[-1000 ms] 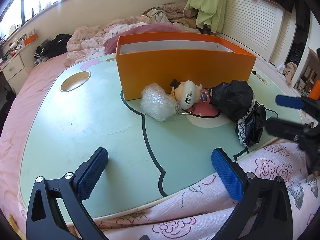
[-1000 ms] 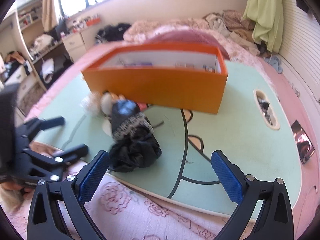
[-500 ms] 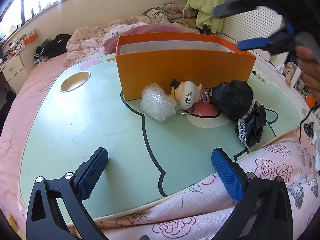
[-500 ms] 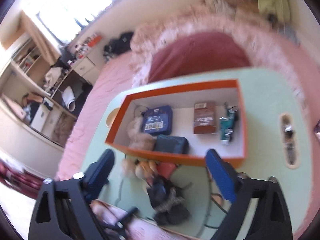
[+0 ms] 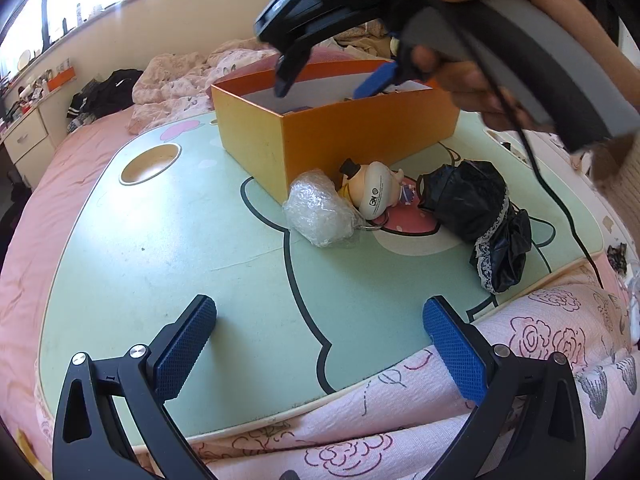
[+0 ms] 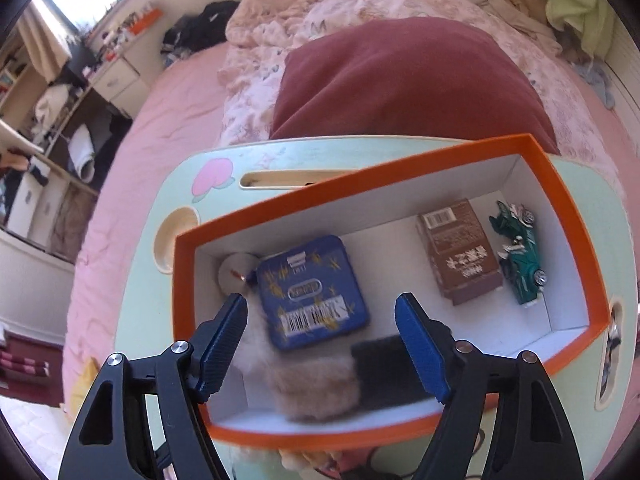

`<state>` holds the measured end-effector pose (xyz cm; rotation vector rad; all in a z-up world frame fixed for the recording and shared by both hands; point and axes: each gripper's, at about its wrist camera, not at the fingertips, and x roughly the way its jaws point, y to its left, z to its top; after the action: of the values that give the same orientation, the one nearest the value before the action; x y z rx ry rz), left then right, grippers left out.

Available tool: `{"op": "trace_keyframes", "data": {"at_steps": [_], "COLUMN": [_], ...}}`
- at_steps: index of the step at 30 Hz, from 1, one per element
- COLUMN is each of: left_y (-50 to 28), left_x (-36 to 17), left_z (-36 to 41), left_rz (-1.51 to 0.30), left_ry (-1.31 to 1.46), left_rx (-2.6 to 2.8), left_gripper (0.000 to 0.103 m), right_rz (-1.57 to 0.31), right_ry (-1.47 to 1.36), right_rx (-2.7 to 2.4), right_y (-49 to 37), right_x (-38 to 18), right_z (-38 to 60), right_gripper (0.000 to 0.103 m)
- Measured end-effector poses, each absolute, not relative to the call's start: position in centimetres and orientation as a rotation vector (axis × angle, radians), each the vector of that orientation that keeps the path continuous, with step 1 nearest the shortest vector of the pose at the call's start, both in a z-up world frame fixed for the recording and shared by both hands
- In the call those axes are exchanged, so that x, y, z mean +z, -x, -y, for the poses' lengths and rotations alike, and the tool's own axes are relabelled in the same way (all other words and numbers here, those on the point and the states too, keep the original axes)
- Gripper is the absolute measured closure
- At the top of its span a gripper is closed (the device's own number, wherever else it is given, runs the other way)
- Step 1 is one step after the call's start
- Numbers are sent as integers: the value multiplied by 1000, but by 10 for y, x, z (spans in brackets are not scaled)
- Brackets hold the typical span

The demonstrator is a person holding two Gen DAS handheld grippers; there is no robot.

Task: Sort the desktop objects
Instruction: 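Grasp the blue Durex tin with the right gripper, set it on the desk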

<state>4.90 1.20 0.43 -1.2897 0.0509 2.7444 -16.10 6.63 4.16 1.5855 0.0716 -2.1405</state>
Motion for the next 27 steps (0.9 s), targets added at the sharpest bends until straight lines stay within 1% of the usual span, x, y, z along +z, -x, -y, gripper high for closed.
{"op": "trace_keyframes", "data": {"at_steps": [4, 6, 8, 9, 10, 11, 15, 17, 20, 23, 25, 27], "left_y": [-48, -47, -47, -47, -47, -47, -46, -46, -46, -47, -47, -46], "left_x": [5, 6, 5, 6, 6, 6, 6, 6, 6, 6, 6, 6], "left_z": [-13, -12, -12, -13, -12, -12, -11, -11, -11, -11, -11, -11], "left_rz": [-50, -48, -51, -52, -49, -48, -51, -52, -51, -50, -51, -50], "left_ry": [1287, 1288, 1291, 1290, 1290, 1289, 1287, 1287, 1287, 1287, 1287, 1287], "left_rx": [2743, 2740, 2740, 2740, 2739, 2739, 2740, 2740, 2740, 2741, 2741, 2741], "left_gripper": [1, 1, 1, 1, 1, 1, 1, 1, 1, 1, 1, 1], "right_rz": [-227, -220, -290, -390, -421, -411, -330, -216, 39, 202, 255, 247], "right_ry": [-1635, -1633, -1686, -1683, -1672, -1680, -1625, -1565, -1377, -1199, -1113, -1091], "right_rx": [-2098, -2144, -2163, -2176, -2182, -2186, -2226, -2266, -2352, -2407, -2422, -2433], "right_y": [169, 174, 176, 173, 171, 171, 167, 166, 159, 142, 123, 99], "right_x": [19, 13, 6, 2, 1, -1, -5, 0, 28, 66, 90, 103], "right_z": [-45, -47, -47, -43, -42, -44, -57, -73, -111, -146, -168, -194], "right_gripper": [27, 26, 36, 37, 37, 37, 37, 38, 37, 37, 37, 37]}}
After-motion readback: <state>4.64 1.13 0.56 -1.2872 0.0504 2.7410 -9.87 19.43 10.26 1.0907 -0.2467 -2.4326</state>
